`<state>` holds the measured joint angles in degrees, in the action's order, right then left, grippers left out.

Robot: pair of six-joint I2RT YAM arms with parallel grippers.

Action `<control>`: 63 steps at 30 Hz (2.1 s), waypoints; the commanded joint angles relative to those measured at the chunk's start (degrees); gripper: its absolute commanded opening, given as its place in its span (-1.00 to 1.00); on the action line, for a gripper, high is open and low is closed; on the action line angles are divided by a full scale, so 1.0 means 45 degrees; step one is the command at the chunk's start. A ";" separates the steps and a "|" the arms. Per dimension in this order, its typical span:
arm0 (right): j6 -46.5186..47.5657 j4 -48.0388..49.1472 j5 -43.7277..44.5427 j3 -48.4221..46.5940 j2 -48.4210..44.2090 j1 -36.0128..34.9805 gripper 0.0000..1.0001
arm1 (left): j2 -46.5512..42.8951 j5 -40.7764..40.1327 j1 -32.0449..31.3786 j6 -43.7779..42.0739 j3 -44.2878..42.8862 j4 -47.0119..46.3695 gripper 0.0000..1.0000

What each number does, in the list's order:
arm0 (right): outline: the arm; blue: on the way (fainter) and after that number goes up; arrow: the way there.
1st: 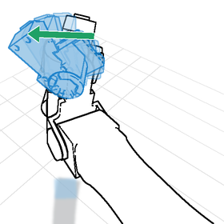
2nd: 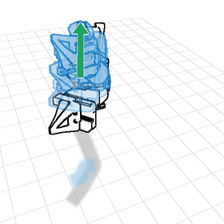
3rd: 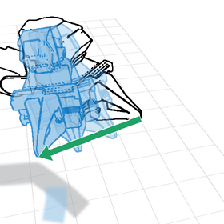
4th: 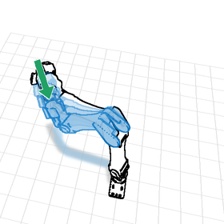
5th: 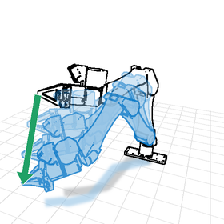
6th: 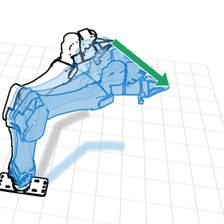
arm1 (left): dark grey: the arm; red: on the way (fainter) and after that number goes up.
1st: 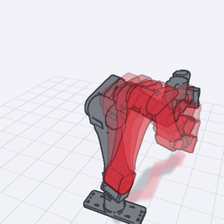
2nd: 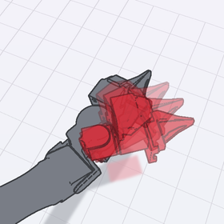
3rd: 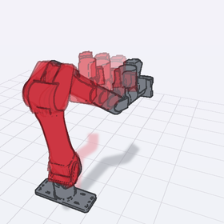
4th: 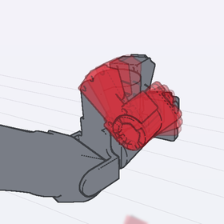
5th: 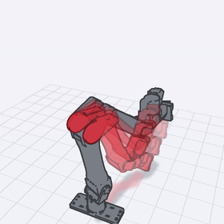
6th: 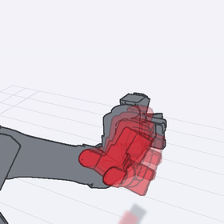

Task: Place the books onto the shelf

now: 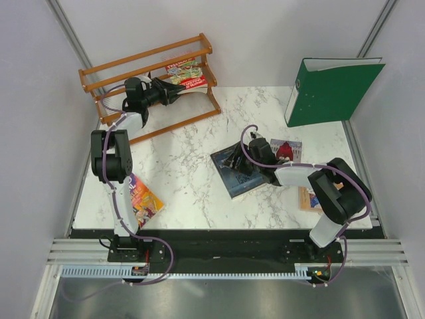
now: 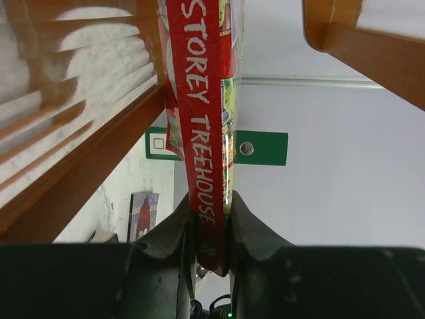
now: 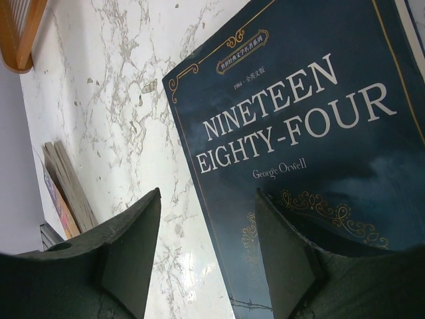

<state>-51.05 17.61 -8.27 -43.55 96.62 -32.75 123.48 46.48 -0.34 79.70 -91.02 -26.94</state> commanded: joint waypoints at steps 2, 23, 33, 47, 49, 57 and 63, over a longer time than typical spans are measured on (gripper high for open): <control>0.0016 -0.0123 -0.0056 -0.0263 0.0365 0.0071 0.31 | 0.0313 0.0628 0.0036 0.0375 -0.1315 0.0477 -0.96; -0.0063 -0.0221 -0.0329 -0.0400 0.0677 0.0091 0.31 | 0.0997 0.0432 0.0720 0.0356 -0.2604 0.2840 -0.79; -0.0121 -0.0241 -0.0388 -0.0420 0.0678 0.0091 0.31 | 0.0022 0.0121 0.0740 -0.0602 -0.2293 0.5455 -0.21; -0.0121 -0.0299 -0.0388 -0.0381 0.0580 0.0110 0.30 | -0.1462 -0.0953 0.1051 -0.2027 -0.2195 0.9461 0.01; -0.0140 -0.0299 -0.0388 -0.0400 0.0580 0.0130 0.30 | -0.1541 -0.1129 0.1091 -0.2241 -0.2155 0.9967 0.02; -0.0160 -0.0299 -0.0427 -0.0342 0.0560 0.0169 0.30 | -0.1873 -0.2142 0.1110 -0.3608 -0.2585 1.1824 0.30; -0.0160 -0.0299 -0.0466 -0.0322 0.0522 0.0189 0.30 | -0.2673 -0.2808 0.1110 -0.4625 -0.1884 1.2295 0.32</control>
<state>-51.86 18.50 -10.44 -44.77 98.35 -32.14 117.21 36.82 4.38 64.75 -100.47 25.63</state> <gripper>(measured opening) 0.654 0.656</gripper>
